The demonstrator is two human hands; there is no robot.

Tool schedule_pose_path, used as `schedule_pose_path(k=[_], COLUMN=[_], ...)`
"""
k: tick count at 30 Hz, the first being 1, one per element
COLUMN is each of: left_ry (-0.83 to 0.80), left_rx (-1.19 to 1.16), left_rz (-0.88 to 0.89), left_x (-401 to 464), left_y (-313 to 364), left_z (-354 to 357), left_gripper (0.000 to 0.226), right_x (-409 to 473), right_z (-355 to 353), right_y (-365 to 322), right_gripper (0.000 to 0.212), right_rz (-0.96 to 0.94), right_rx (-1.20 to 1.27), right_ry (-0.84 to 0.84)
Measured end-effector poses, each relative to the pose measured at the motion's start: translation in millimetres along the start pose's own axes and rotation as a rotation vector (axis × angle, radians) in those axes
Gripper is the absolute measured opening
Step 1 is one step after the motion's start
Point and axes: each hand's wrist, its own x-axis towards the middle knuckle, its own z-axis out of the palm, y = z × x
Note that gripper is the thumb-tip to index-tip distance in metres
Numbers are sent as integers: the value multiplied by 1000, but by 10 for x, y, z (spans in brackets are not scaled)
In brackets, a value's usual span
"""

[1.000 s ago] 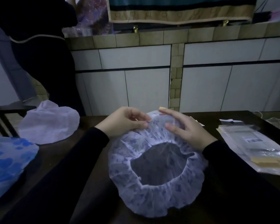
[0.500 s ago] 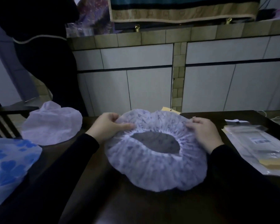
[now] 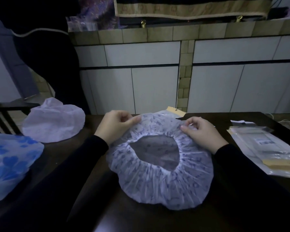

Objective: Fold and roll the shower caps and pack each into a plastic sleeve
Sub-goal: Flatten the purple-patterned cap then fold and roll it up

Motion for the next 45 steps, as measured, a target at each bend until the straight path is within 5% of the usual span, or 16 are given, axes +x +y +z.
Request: schedule_pose_path(k=[4,8,12,15,22,26,29,31,35,40,45], left_ry=[11,4,-25,-135,-638,-787,-739,-569,-287,-580,-605], left_rx=[140,171,77,104,600,624,555,537,478,526,661], left_rz=[-31,-95,-191,-210,-120,-16,-15,-50,-179,-238,129], left_x=[-64,-254,-630,-867,-931,-813,-737,-720,-898,-1098,-768], left_y=[106,269,289,312,-38,-114,6,170,447,340,-22], left_z=[-33,-132,-28,96,182,45,-86,-182,-12,296,-23], left_gripper=[26,23,42,87,126,131,129,112,82,111,107], right_x=[-92,-270,-456,-493,-567,-625,-687,-660,-492,-535,-588], right_z=[15,28,231,423,482,384,343,317,289,450,478], right_y=[-40,-206,-351,-248,-23,-178,-368,-476,-504,-350,-454], right_gripper=[9,32,39,53,80,87,80,63,40,52,53], right_rz=[101,-205,-302,-171,45,113,-23,-185,-431,-307,-400], right_rx=[-316,-696,-580,-636,-809,-891,-1038,-995,-735,-822,-1013], right_ry=[-40,232,-116,-315,-502,-539,-335,-144,-364,-629,-281])
